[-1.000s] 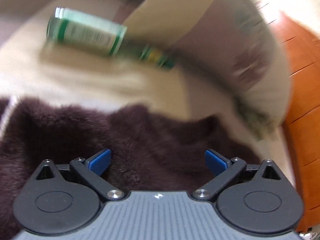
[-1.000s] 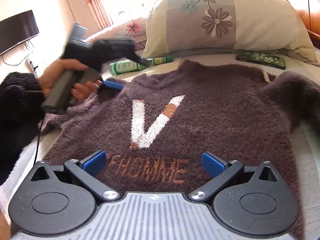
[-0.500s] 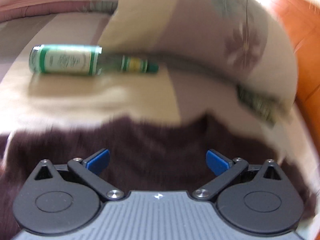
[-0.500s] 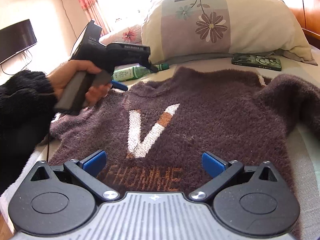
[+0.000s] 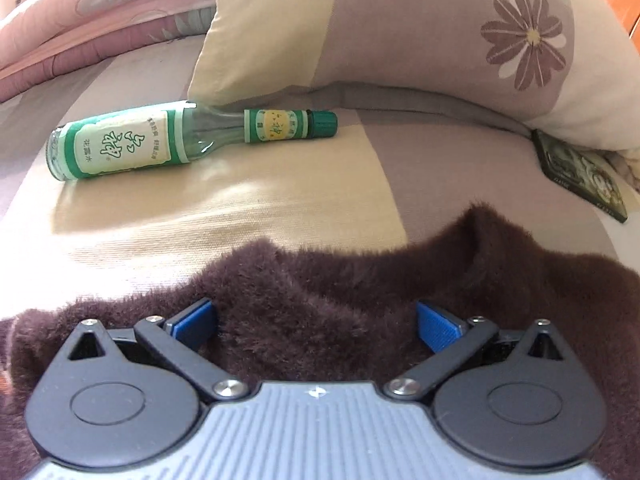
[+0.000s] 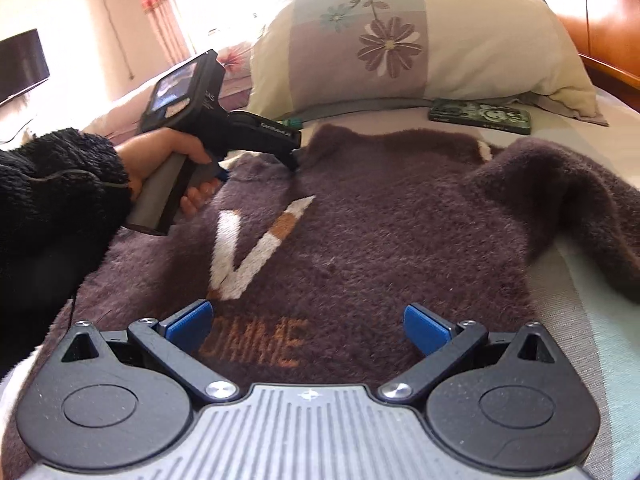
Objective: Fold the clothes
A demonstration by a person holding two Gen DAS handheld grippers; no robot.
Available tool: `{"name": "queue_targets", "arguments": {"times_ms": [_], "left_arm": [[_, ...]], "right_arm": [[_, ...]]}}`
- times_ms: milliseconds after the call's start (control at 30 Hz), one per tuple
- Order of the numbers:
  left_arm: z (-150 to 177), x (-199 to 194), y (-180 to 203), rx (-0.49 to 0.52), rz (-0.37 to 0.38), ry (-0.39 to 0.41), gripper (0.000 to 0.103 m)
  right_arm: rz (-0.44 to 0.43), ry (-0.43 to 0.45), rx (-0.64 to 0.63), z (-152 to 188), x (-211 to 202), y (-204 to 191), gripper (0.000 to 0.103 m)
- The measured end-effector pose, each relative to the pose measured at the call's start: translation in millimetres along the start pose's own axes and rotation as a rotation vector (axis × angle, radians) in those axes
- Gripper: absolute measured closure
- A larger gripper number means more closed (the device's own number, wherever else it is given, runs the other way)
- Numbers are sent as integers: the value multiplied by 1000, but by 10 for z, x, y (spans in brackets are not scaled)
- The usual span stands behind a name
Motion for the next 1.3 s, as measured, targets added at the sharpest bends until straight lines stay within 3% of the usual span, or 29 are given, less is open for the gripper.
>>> {"name": "queue_targets", "arguments": {"times_ms": [167,400,500,567,633,867,1100,1300], "left_arm": [[87,-240,378,55,104,-41,1],[211,-578,905,132,250,-100,1],[353,-435,1185,189,273,-174,1],[421,-289,1300,229,230,-179,1],[411,-219,1395,261,189,-126,0],[50,109,1451,190,128,34,0],[-140,213,1544,202,118,7,1],[-46,-175,1541,164,213,-28,1]], "right_arm": [[33,13,-47,-12,-55,-18,0],[27,6,-15,-7,-100,75,0],[32,10,-14,-3,-138,117,0],[38,20,-12,1,-185,151,0],[44,25,-7,10,-226,209,0],[35,17,63,3,-283,383,0],[23,-8,17,53,-296,306,0],[14,-12,9,39,-318,271,0]]}}
Point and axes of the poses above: each gripper's, at about its wrist camera, not at the fingertips, and x roughly the way its jaws point, y to its right, z to its underside, the point moved 3 cm from there along x, roughly the way its jaws point, and after that the axes turned 4 degrees about y, right-handed, at the moved point
